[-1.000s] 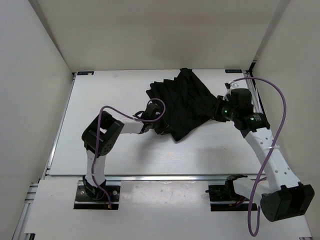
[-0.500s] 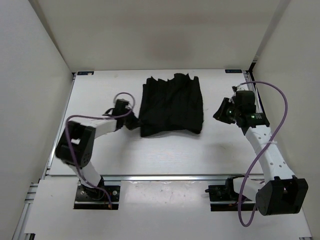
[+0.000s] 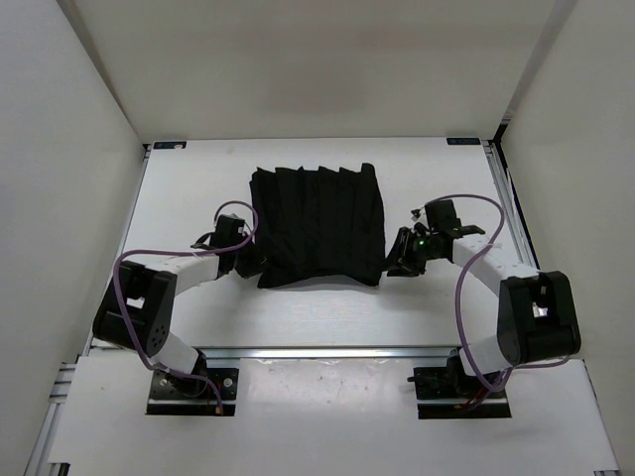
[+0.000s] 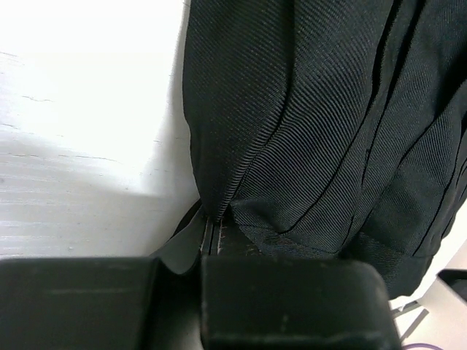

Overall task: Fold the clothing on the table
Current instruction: Flatten the skirt out, then fold the skirt

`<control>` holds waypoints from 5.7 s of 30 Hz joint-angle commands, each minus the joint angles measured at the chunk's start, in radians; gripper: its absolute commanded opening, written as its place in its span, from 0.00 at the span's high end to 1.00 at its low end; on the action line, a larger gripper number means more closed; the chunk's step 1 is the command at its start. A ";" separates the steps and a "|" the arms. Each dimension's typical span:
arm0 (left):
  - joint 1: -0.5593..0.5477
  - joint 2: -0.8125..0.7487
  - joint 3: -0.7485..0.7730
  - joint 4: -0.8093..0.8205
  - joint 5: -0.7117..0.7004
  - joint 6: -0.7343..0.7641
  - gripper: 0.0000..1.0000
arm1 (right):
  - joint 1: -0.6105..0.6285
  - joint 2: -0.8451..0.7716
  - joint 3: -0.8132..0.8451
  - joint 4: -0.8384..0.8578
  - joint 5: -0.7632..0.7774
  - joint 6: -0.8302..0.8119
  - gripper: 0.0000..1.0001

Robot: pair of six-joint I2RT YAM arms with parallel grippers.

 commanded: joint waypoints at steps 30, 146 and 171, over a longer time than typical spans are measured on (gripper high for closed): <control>0.036 -0.121 -0.081 -0.073 0.002 0.040 1.00 | -0.059 -0.063 -0.201 0.291 0.028 0.203 0.63; 0.281 0.048 0.612 0.457 0.562 -0.217 1.00 | -0.182 -0.022 0.619 0.184 0.054 -0.092 1.00; 0.193 -0.616 0.152 1.079 0.895 -0.408 1.00 | 0.046 -0.728 0.319 0.028 0.251 -0.423 1.00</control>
